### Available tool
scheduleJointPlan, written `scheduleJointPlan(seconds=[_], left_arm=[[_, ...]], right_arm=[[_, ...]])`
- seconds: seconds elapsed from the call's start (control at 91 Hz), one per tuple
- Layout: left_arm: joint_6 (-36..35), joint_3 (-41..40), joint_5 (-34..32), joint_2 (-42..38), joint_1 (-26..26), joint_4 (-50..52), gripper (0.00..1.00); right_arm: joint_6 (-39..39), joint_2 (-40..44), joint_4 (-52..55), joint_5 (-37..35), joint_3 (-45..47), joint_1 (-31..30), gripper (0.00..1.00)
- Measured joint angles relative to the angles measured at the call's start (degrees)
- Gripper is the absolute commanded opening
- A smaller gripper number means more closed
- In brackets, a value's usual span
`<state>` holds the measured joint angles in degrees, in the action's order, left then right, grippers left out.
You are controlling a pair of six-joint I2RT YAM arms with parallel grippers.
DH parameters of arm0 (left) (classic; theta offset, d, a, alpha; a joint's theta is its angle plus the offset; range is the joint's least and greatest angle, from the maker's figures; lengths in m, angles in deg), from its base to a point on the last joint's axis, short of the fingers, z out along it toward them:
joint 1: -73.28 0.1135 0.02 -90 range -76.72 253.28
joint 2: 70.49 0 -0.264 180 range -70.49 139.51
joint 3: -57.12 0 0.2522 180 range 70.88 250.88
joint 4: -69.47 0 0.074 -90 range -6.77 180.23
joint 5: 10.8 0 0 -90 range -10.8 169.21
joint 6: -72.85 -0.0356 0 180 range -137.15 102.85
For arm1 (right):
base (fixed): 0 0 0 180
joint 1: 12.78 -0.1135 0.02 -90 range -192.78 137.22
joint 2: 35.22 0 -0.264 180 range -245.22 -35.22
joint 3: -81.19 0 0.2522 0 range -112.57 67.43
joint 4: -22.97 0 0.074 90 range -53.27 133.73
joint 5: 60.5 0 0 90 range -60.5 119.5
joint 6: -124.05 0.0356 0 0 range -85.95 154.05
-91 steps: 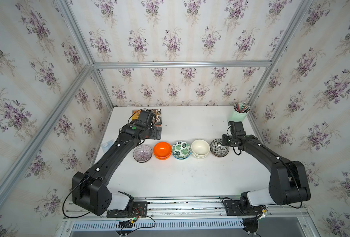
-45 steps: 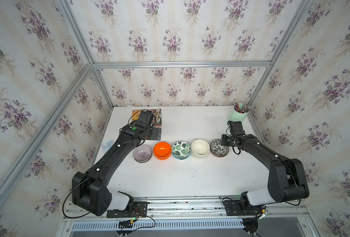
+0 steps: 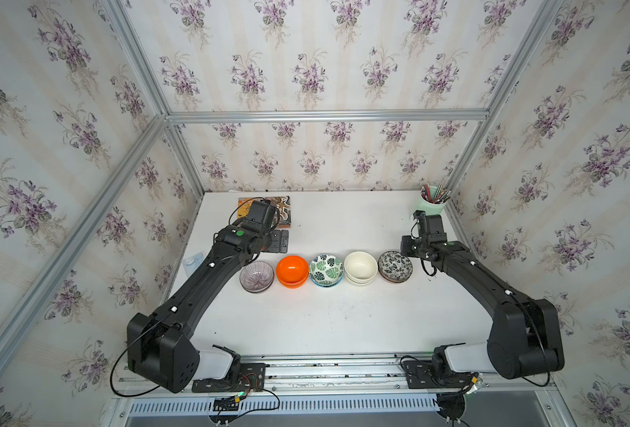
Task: Stack the bowls
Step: Adjust the bowl on the bowl, then reset both arms
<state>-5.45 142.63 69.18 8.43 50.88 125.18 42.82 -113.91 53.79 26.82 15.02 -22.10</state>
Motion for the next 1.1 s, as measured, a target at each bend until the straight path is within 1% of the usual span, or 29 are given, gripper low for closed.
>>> scheduleJointPlan(seconds=[0.132,0.231,0.319,0.396,0.451,0.528,0.714,0.89,1.099], left_arm=[[-0.13,-1.77,-2.27,0.0,1.79,-2.29,1.0],[-0.11,-3.26,-4.22,0.0,2.69,-4.55,1.0],[-0.02,-4.74,-4.98,-0.57,2.6,-6.27,1.0],[0.07,-5.9,-5.16,-1.62,2.67,-7.69,1.0],[0.33,-6.29,-5.2,-2.01,2.69,-8.48,1.0],[0.44,-6.34,-5.2,-2.03,2.73,-9.14,1.0],[0.59,-6.34,-5.18,-1.99,2.73,-10.36,1.0],[0.48,-6.4,-5.55,-1.99,2.8,-10.45,1.0],[0.42,-6.51,-5.62,-1.55,2.78,-10.62,1.0]], right_arm=[[-0.04,2.43,-4.15,-1.36,1.31,0.24,1.0],[-0.83,4.61,-9.05,-2.69,3.76,1.62,1.0],[-1.38,7.69,-15.52,-3.54,9.03,3.58,1.0],[-1.81,11.02,-22.45,-5.07,15.91,4.81,1.0],[-2.16,11.89,-25.77,-6.03,19.34,5.22,1.0],[-2.58,11.08,-30.53,-6.97,21.9,5.73,1.0],[-3.26,5.88,-43.91,-8.09,27.47,6.29,1.0],[-4.59,3.17,-53.72,-8.17,29.7,6.64,1.0],[-5.92,1.66,-62.4,-5.35,32.68,6.75,1.0]])
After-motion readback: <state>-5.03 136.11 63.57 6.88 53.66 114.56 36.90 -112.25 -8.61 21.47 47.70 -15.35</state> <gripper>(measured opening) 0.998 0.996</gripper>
